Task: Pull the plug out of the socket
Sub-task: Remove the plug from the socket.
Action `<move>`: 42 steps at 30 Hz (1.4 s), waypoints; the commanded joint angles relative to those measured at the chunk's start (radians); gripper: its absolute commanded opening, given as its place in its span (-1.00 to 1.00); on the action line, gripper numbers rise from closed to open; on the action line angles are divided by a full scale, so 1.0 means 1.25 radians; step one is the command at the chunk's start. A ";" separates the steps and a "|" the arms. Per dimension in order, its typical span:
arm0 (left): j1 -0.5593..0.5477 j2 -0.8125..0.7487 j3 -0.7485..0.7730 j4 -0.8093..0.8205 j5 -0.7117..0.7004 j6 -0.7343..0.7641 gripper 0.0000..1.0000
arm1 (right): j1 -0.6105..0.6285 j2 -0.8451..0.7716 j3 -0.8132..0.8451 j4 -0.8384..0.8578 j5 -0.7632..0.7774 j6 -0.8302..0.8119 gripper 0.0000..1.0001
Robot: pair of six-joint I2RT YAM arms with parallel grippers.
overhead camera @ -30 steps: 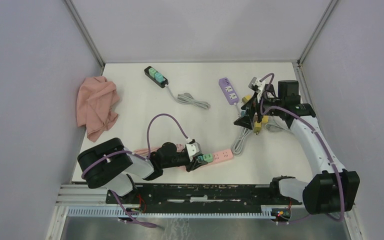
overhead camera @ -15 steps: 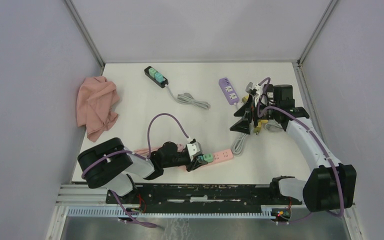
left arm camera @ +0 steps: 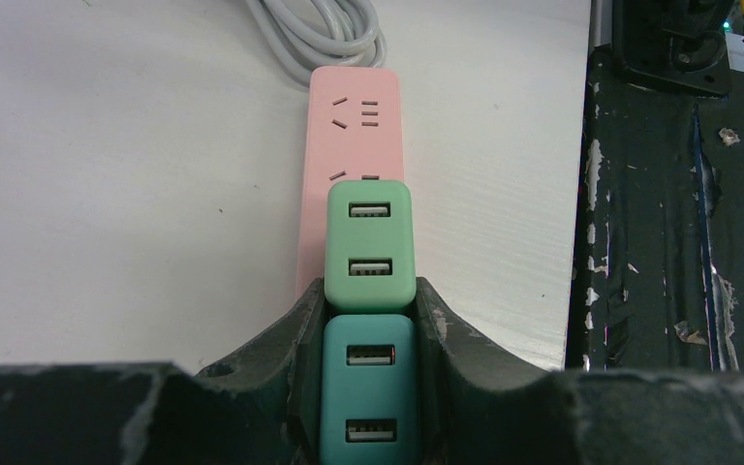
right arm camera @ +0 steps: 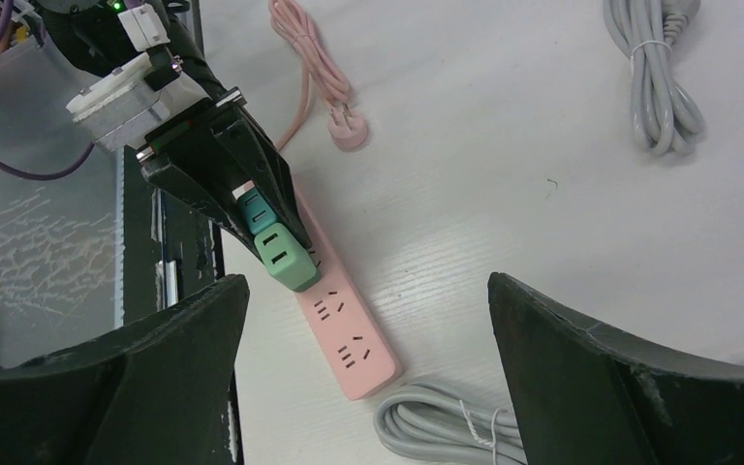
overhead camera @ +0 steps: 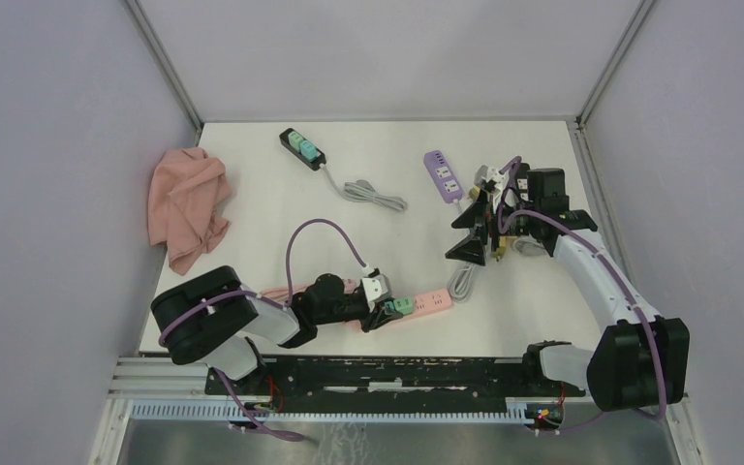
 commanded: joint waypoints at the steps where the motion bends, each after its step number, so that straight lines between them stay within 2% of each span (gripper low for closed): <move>1: 0.004 0.012 0.012 0.006 -0.002 -0.023 -0.94 | 0.011 -0.007 -0.007 0.000 -0.035 -0.050 1.00; 18: 0.004 0.007 0.006 0.014 -0.002 -0.026 -0.94 | 0.062 0.008 -0.013 -0.087 0.012 -0.215 1.00; 42: 0.003 0.013 0.004 0.033 0.005 -0.028 -0.94 | 0.146 0.037 -0.018 -0.140 0.091 -0.339 1.00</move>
